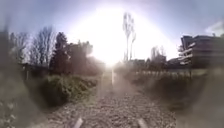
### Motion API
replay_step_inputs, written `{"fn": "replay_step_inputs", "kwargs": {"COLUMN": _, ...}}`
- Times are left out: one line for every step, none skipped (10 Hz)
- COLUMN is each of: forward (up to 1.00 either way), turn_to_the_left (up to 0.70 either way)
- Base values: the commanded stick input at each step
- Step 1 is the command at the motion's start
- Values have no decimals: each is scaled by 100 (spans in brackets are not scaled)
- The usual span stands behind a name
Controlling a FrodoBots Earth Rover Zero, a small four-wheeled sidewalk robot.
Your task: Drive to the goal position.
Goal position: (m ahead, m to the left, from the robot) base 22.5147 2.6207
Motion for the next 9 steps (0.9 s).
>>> {"fn": "replay_step_inputs", "kwargs": {"forward": 50, "turn_to_the_left": 0}}
{"fn": "replay_step_inputs", "kwargs": {"forward": 50, "turn_to_the_left": 0}}
{"fn": "replay_step_inputs", "kwargs": {"forward": 50, "turn_to_the_left": 0}}
{"fn": "replay_step_inputs", "kwargs": {"forward": 50, "turn_to_the_left": -8}}
{"fn": "replay_step_inputs", "kwargs": {"forward": 50, "turn_to_the_left": -28}}
{"fn": "replay_step_inputs", "kwargs": {"forward": 50, "turn_to_the_left": -10}}
{"fn": "replay_step_inputs", "kwargs": {"forward": 50, "turn_to_the_left": 0}}
{"fn": "replay_step_inputs", "kwargs": {"forward": 50, "turn_to_the_left": 0}}
{"fn": "replay_step_inputs", "kwargs": {"forward": 50, "turn_to_the_left": 0}}
